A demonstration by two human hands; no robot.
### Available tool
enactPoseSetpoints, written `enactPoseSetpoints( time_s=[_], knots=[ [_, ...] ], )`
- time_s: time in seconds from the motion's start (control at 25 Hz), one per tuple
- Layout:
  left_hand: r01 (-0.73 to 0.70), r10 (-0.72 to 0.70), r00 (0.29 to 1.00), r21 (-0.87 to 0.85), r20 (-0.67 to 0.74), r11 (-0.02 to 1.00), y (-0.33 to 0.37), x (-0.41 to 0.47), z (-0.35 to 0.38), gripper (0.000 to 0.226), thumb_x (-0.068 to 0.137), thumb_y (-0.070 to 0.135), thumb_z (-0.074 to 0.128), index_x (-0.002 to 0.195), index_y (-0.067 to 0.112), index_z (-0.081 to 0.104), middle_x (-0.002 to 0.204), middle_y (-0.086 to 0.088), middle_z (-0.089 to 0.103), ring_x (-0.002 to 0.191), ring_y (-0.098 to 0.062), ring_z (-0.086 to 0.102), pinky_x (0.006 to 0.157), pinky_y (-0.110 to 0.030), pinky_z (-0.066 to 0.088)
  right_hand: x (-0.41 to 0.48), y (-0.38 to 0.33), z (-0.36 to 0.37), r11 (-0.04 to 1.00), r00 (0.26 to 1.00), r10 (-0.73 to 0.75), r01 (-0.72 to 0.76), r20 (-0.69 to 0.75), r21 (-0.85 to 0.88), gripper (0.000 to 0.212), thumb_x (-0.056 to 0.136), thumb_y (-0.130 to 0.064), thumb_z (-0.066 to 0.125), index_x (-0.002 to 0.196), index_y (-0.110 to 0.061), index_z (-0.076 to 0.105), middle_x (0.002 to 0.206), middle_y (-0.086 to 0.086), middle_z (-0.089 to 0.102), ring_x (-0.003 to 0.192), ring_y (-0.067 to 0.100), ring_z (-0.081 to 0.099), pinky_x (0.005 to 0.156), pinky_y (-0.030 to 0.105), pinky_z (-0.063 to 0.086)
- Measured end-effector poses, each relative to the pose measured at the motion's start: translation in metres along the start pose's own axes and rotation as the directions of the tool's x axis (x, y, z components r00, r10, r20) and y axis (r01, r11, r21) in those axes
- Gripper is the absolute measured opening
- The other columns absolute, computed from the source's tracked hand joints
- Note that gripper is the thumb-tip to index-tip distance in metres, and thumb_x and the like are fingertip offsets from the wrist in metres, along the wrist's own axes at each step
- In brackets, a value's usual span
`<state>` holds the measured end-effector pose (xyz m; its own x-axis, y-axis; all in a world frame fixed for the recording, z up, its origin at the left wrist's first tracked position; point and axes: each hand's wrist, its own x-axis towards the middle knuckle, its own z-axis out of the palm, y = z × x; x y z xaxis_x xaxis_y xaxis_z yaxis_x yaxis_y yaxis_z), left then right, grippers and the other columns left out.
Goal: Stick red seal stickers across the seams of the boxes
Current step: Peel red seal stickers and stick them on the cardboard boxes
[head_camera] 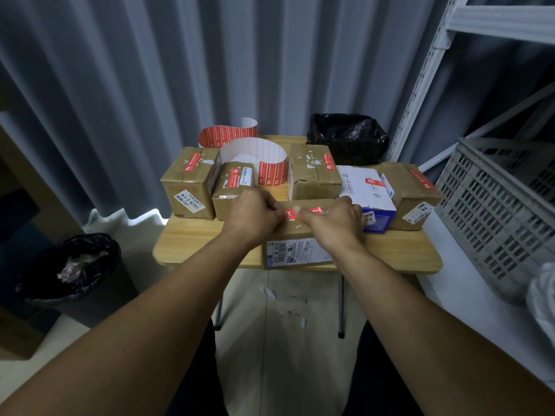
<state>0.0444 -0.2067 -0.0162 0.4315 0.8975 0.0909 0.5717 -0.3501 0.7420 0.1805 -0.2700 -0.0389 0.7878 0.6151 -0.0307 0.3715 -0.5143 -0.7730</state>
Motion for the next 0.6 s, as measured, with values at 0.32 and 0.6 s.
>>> enactPoseSetpoints(
  time_s=[0.32,0.6],
  knots=[
    [0.101,-0.102,0.995,-0.178,0.003,0.979,-0.001,0.001,0.002,0.011,0.087,0.016,0.077,0.085,0.016,0.067,0.091,-0.002,0.070,0.093,-0.018,0.068,0.087,-0.045,0.059,0.010,0.007,-0.003,0.902,0.983,0.138,-0.176,0.122,0.394,0.038,0.074,-0.032,0.082,0.093,-0.030,0.048,0.109,0.005,0.063,0.093,0.028,0.069,0.075,0.047,0.063],
    [0.164,-0.162,0.986,-0.291,0.034,0.942,0.000,0.001,0.002,0.011,0.089,0.010,0.070,0.087,0.019,0.064,0.095,-0.005,0.069,0.097,-0.021,0.066,0.091,-0.047,0.057,0.006,0.009,-0.013,0.899,0.987,0.126,-0.155,0.098,0.409,0.017,0.093,-0.030,0.068,0.096,-0.025,0.052,0.102,0.004,0.065,0.084,0.020,0.068,0.068,0.035,0.058]
  ],
)
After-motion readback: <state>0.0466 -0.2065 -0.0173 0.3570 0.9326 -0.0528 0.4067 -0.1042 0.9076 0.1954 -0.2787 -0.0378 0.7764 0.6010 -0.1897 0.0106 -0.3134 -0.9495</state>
